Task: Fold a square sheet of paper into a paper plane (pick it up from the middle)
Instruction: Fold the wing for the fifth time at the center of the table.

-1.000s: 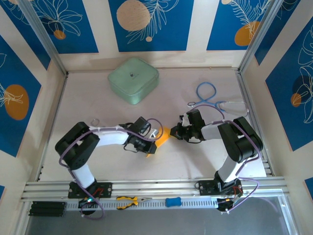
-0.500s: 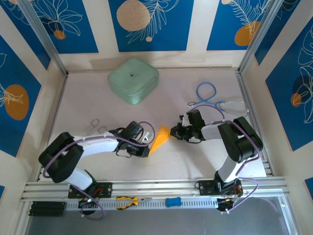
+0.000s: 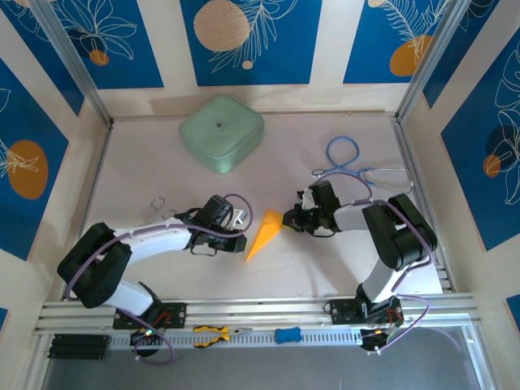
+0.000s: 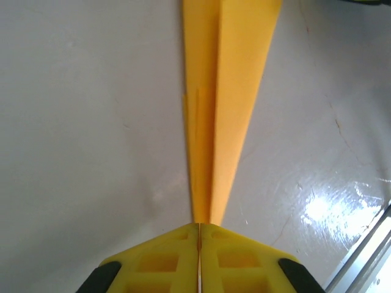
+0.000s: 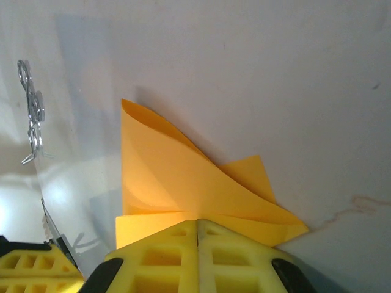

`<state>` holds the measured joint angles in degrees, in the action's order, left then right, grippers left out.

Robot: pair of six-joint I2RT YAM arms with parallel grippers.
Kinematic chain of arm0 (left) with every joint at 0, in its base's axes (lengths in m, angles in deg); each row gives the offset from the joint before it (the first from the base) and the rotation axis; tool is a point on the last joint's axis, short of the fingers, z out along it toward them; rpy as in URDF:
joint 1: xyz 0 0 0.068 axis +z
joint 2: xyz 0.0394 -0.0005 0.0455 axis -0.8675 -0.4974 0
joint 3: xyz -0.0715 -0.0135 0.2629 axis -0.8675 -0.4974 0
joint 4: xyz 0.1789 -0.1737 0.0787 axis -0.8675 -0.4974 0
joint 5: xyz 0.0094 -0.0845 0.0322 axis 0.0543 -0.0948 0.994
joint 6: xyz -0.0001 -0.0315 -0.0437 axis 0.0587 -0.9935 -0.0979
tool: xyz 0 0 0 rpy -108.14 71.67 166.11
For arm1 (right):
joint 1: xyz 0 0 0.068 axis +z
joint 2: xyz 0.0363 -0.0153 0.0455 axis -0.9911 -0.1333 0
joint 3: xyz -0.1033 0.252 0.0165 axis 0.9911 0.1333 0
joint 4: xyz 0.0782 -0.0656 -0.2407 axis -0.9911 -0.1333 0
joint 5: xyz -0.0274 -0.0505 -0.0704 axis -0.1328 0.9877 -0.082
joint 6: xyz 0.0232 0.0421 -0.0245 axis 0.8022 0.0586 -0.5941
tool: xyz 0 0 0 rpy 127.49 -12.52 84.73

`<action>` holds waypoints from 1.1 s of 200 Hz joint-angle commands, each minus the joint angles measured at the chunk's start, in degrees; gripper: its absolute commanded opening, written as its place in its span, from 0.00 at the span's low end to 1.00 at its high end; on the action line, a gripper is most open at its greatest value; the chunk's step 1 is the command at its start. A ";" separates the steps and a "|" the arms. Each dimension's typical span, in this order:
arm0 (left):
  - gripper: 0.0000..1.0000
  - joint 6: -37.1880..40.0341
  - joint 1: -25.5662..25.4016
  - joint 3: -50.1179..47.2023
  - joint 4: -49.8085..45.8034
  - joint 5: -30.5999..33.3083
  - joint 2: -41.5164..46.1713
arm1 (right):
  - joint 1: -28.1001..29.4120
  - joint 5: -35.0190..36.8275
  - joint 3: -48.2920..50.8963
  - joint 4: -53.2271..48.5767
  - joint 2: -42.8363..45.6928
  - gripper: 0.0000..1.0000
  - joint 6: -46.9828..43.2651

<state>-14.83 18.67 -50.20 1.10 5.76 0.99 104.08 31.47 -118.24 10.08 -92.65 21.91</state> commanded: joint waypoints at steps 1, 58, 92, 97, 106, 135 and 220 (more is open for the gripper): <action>0.11 -0.72 1.85 0.77 2.25 -1.84 -0.19 | 0.08 -0.27 -2.40 -5.70 4.62 0.08 -3.87; 0.23 -3.77 6.05 0.67 9.18 -8.16 -3.52 | 1.90 1.01 2.49 -5.33 14.44 0.17 1.66; 0.27 -3.37 6.17 2.22 10.63 -11.92 -7.10 | 5.77 1.77 4.17 -5.69 15.62 0.20 4.14; 0.27 -3.18 6.21 2.42 10.37 -11.87 -7.57 | 6.36 2.09 4.20 -5.93 15.63 0.21 4.44; 0.27 -2.68 6.29 2.85 9.93 -11.74 -8.19 | 7.33 2.94 4.29 -6.20 15.63 0.21 4.99; 0.22 -1.84 6.30 4.42 9.42 -13.01 -10.50 | 9.29 3.48 4.43 -5.05 13.70 0.21 6.10; 0.25 -0.90 6.16 6.25 8.54 -16.80 -14.53 | 10.91 2.48 4.84 -1.47 8.38 0.21 6.66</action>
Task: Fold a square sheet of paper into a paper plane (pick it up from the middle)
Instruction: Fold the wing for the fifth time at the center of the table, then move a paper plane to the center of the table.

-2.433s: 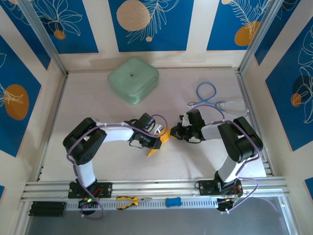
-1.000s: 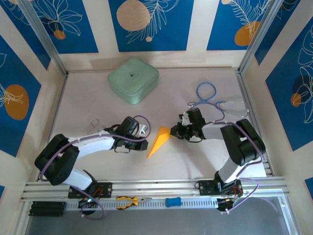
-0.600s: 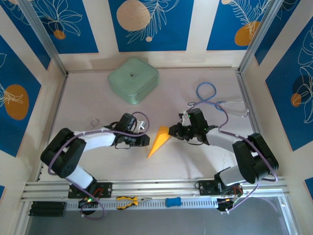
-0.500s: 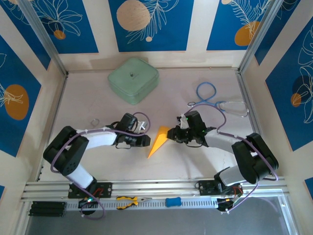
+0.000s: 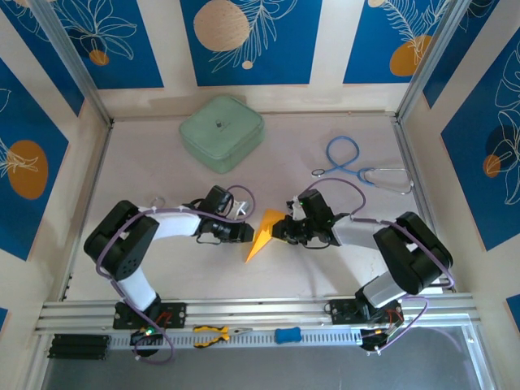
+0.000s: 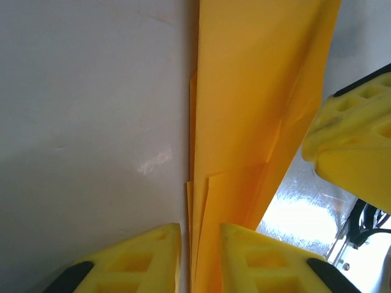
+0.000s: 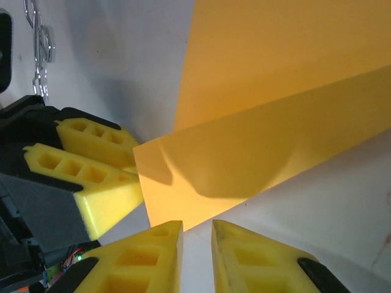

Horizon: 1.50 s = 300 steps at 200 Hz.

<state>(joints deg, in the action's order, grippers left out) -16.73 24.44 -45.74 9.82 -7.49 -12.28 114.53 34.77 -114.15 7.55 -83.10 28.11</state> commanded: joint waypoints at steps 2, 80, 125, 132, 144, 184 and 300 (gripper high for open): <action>0.25 1.01 0.44 1.83 -0.22 -3.68 -1.43 | 0.43 -0.80 0.78 1.11 -1.21 0.21 0.42; 0.26 4.30 -1.01 5.08 -6.60 -3.40 -3.82 | 0.42 -1.31 2.28 3.23 -3.40 0.21 0.91; 0.27 4.43 -2.09 6.30 -7.80 -3.28 -3.94 | 0.42 -2.50 2.70 5.07 -4.16 0.19 1.28; 0.27 4.37 -2.15 6.31 -7.90 -3.20 -3.82 | 0.46 -2.87 2.77 5.52 -4.16 0.19 1.28; 0.27 4.38 -2.28 6.48 -7.90 -3.37 -3.87 | 0.43 -3.40 2.82 6.14 -4.38 0.19 1.28; 0.27 4.28 -2.84 6.85 -7.60 -4.16 -4.50 | 0.42 -4.21 3.07 7.09 -4.61 0.18 1.37; 0.16 1.94 -3.52 6.51 -3.82 -6.45 -6.21 | 0.34 -4.50 3.80 8.13 -4.61 0.17 1.54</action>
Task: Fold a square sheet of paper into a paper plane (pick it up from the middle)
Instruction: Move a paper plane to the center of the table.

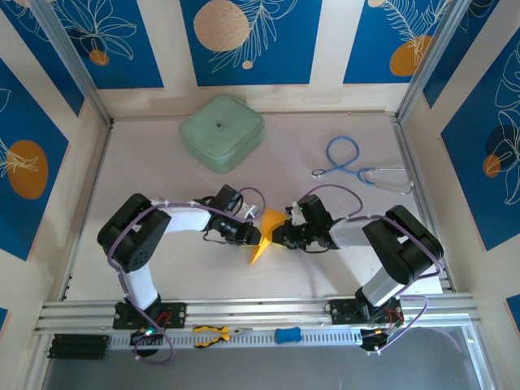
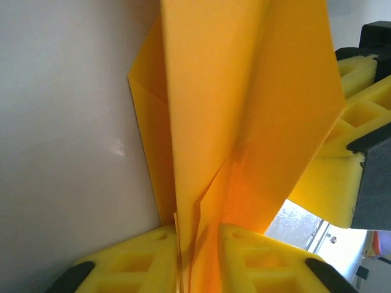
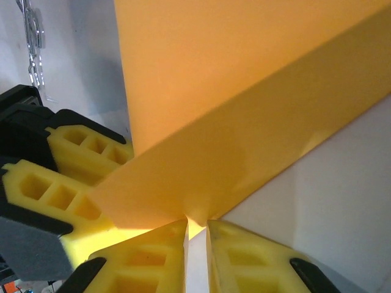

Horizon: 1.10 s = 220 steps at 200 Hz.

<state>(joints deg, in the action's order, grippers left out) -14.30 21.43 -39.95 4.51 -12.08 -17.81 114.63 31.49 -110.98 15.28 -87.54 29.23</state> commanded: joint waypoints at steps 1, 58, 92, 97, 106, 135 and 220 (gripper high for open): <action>0.16 -0.56 -0.52 0.67 1.56 -1.82 -0.62 | 0.23 -1.21 0.66 0.38 -0.15 0.17 0.43; 0.06 -1.88 -0.57 -0.78 0.96 8.22 7.67 | -0.95 4.06 2.41 -4.41 8.24 0.19 0.43; 0.06 0.56 -1.74 1.64 -9.80 23.59 11.33 | -1.78 6.82 3.29 -8.55 13.92 0.20 -0.23; 0.06 1.17 -2.05 2.18 -11.31 25.67 11.39 | -1.88 7.05 3.41 -8.85 14.50 0.20 -0.21; 0.06 1.77 -2.70 3.26 -14.17 29.76 11.57 | -1.88 7.42 3.59 -9.05 15.23 0.20 -0.18; 0.07 2.01 -4.49 5.82 -19.77 38.61 11.35 | -1.88 7.32 3.27 -9.23 15.47 0.20 0.01; 0.07 -0.01 -6.35 6.01 -18.96 37.10 8.70 | 2.08 2.98 -2.23 -1.35 9.57 0.36 3.84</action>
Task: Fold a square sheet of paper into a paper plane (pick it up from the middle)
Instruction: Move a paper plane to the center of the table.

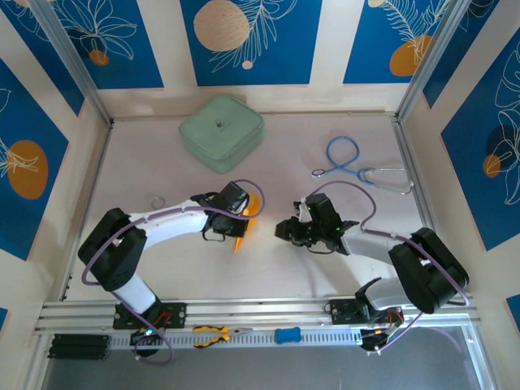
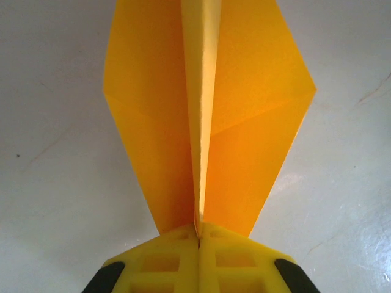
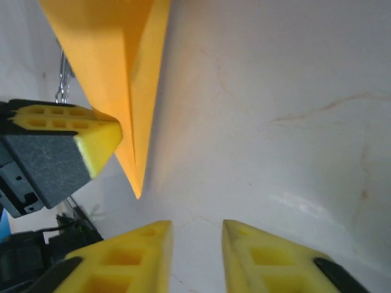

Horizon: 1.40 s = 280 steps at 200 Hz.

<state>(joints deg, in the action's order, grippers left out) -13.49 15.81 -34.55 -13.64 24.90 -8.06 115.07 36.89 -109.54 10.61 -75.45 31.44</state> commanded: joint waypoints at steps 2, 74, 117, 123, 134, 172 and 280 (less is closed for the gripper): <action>0.07 -0.82 -0.80 0.57 -0.67 0.05 -1.07 | 1.72 -2.46 -4.00 3.51 -2.78 0.37 1.69; 0.09 -1.39 -1.14 -0.07 -0.19 -0.74 -0.94 | 2.87 -3.65 -11.81 5.35 -13.86 0.44 4.23; 0.10 -1.50 -1.32 -0.07 0.19 -1.05 -1.42 | 2.84 -7.30 -14.96 7.51 -21.03 0.42 3.88; 0.11 -1.51 -1.40 0.04 0.25 -1.14 -1.51 | 2.87 -7.26 -15.29 6.97 -21.72 0.42 3.76; 0.12 -1.35 -1.46 -0.05 0.33 -1.38 -1.66 | 2.77 -7.00 -15.43 6.37 -22.60 0.37 3.60; 0.17 -0.58 -1.48 -0.11 0.63 -1.57 -2.45 | 2.21 -6.47 -14.82 4.78 -22.96 0.21 2.65; 0.23 -0.53 -1.50 0.49 1.93 -3.42 -4.21 | 1.56 -7.04 -14.19 4.35 -23.33 0.13 2.35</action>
<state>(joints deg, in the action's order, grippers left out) -14.76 14.85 -34.55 -12.24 22.94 -11.80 116.82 31.32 -123.92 16.22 -98.29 34.52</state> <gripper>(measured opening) 0.226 0.134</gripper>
